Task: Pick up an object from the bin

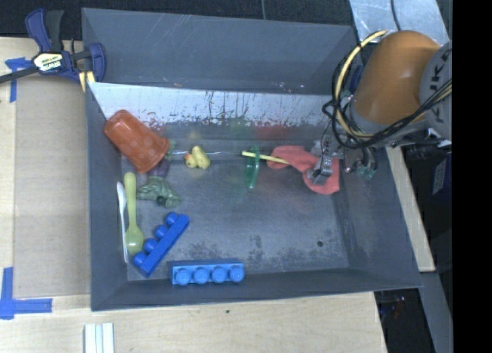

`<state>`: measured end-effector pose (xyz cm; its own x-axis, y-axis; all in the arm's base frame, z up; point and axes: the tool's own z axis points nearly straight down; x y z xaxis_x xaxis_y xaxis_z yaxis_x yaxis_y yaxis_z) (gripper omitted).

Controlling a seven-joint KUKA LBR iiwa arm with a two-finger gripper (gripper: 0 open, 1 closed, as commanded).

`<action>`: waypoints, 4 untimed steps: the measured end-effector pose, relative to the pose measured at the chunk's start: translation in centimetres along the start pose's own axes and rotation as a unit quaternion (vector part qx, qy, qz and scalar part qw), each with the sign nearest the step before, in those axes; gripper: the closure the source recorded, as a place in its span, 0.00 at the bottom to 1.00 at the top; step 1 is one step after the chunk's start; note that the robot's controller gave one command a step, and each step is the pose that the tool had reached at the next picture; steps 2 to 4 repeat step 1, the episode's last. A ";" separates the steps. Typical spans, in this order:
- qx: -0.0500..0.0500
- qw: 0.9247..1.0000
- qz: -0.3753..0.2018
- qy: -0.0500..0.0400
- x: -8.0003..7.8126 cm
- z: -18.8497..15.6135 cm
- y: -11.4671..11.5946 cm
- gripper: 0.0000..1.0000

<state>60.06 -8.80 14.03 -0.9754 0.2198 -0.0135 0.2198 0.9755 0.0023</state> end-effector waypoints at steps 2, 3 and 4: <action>0.000 1.000 -0.008 0.001 0.7 -7.5 1.7 1.00; 0.000 1.000 -0.008 0.001 0.7 -7.5 1.7 1.00; 0.000 1.000 -0.008 0.001 0.7 -7.5 1.7 1.00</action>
Offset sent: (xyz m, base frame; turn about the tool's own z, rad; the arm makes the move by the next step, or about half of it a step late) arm 0.0224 -0.0426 0.2728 -0.0399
